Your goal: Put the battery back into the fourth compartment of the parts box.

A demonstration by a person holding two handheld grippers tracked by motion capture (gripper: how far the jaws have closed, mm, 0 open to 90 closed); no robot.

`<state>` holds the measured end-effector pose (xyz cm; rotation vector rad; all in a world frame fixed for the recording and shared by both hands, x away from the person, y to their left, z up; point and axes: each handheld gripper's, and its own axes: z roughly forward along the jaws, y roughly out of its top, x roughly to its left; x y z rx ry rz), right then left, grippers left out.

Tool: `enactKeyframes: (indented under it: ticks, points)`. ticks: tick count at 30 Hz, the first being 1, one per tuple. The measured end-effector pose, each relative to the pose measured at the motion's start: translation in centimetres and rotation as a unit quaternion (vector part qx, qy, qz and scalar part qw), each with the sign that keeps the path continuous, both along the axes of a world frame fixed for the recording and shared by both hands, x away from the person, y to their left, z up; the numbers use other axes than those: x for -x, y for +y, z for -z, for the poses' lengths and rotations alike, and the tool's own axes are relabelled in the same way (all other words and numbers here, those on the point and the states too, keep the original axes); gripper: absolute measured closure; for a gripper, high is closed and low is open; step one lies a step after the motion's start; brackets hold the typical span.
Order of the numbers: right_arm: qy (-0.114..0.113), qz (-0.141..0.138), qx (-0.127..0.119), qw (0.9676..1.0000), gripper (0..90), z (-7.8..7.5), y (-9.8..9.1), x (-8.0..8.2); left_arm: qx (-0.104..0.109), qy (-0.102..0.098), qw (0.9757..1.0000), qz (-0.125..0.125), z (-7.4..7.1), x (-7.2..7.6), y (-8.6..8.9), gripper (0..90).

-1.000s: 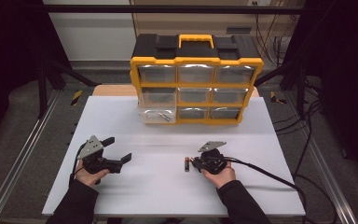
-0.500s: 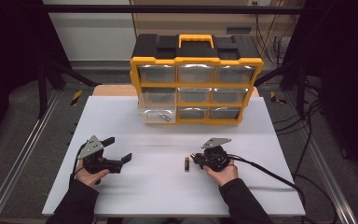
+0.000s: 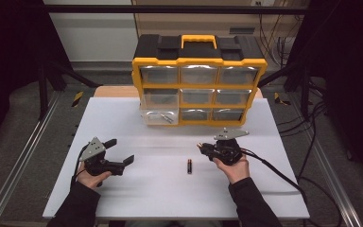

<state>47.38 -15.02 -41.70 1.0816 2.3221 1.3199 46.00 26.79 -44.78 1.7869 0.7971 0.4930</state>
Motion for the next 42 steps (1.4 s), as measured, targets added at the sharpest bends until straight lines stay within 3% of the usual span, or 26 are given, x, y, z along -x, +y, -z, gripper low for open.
enactKeyframes:
  ticks: [16, 27, 42]
  points:
    - [-0.056, -0.014, -0.047, 0.9972, 77.0, -6.2, 1.1, -0.8, 0.000, 0.001, 1.0000, 0.001, 0.0, 0.0, 0.0, 0.9]
    - [-0.083, -0.026, -0.054, 0.9947, 77.0, -10.1, 2.9, -1.7, 0.000, 0.001, 1.0000, 0.001, 0.1, 0.0, 0.1, 0.9]
    - [-0.090, -0.033, -0.049, 0.9942, 77.0, -12.8, 5.6, -4.1, -0.001, 0.001, 1.0000, 0.002, 0.1, 0.0, 0.1, 0.9]
